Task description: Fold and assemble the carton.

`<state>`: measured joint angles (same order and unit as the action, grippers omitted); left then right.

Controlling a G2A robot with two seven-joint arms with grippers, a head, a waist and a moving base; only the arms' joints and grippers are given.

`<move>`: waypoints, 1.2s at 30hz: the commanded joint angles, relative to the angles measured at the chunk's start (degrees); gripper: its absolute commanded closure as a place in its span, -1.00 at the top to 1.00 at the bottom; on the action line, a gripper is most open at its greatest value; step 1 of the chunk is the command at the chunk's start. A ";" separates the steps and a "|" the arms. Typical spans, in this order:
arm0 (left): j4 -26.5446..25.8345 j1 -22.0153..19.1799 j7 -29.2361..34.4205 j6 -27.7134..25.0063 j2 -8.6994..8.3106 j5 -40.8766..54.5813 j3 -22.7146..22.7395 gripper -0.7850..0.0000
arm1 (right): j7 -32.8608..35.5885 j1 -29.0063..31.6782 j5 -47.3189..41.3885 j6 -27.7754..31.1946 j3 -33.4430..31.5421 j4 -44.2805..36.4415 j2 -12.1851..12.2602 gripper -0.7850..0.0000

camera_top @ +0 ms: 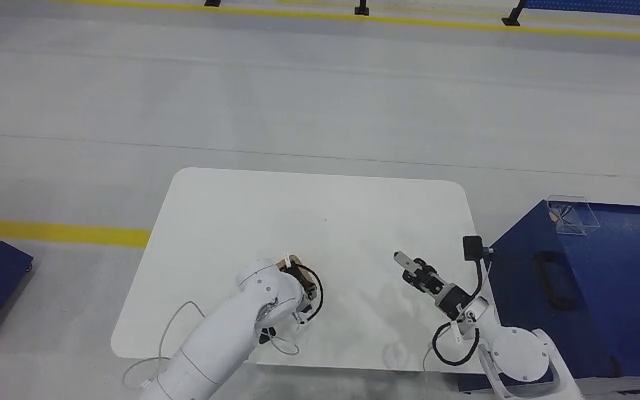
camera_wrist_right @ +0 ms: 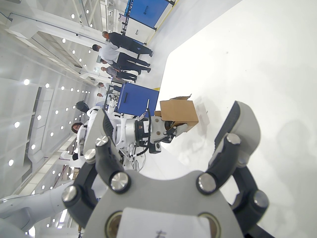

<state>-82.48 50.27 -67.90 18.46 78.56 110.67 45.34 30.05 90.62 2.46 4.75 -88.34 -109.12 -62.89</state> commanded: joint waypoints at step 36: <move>-34.86 15.82 28.12 39.16 -8.53 -35.14 19.15 1.00 | -4.12 -4.17 11.31 -9.06 2.88 1.01 -0.05 1.00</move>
<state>-115.42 66.51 -39.69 53.50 70.56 81.29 63.84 30.32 88.58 5.03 2.16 -87.62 -107.47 -62.85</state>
